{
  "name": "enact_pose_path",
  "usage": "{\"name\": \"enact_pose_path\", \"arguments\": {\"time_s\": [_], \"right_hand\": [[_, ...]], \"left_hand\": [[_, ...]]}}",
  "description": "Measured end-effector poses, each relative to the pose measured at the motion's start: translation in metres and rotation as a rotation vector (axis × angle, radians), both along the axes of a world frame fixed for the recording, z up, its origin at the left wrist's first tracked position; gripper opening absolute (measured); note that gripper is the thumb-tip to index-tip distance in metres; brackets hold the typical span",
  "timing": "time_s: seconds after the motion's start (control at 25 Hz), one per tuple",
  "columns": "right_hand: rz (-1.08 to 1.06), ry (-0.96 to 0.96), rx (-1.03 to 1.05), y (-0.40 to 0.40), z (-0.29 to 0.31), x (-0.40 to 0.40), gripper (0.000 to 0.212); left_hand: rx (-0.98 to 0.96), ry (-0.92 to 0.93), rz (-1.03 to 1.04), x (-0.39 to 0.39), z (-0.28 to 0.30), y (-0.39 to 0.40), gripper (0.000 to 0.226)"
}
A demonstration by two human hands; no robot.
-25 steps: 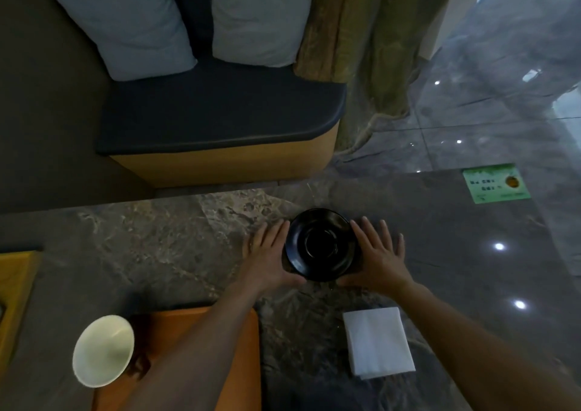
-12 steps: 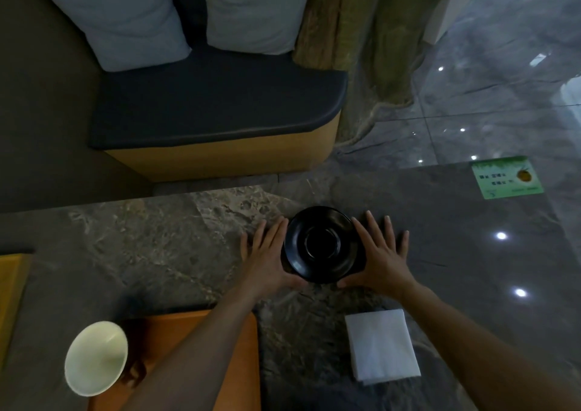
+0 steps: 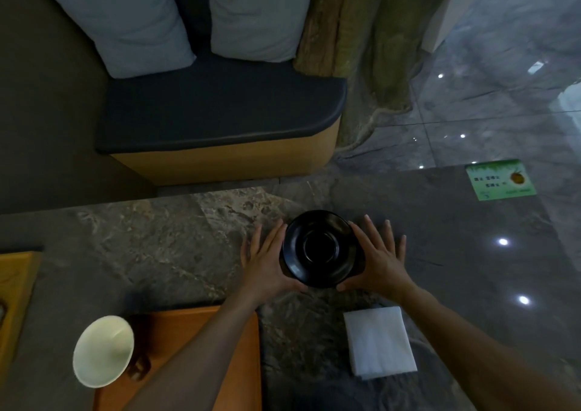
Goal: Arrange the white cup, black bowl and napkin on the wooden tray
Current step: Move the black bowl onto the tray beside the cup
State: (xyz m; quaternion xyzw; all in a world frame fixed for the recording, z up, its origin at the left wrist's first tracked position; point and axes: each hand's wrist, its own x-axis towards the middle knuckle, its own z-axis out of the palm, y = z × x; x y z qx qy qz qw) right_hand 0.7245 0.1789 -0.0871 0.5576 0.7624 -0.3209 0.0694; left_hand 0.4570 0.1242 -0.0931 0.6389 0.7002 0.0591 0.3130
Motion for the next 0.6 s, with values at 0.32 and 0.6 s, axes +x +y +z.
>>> {"name": "enact_pose_path", "arguments": {"time_s": [0.32,0.6], "right_hand": [[0.070,0.077,0.014,-0.042,0.033,0.005,0.134],[0.183,0.074,0.034,-0.086,0.056,0.001,0.129]], "left_hand": [[0.004,-0.054,0.105,0.007,0.033,-0.059,0.141],[0.063,-0.043,0.200,0.013,0.063,-0.132,0.137]]}}
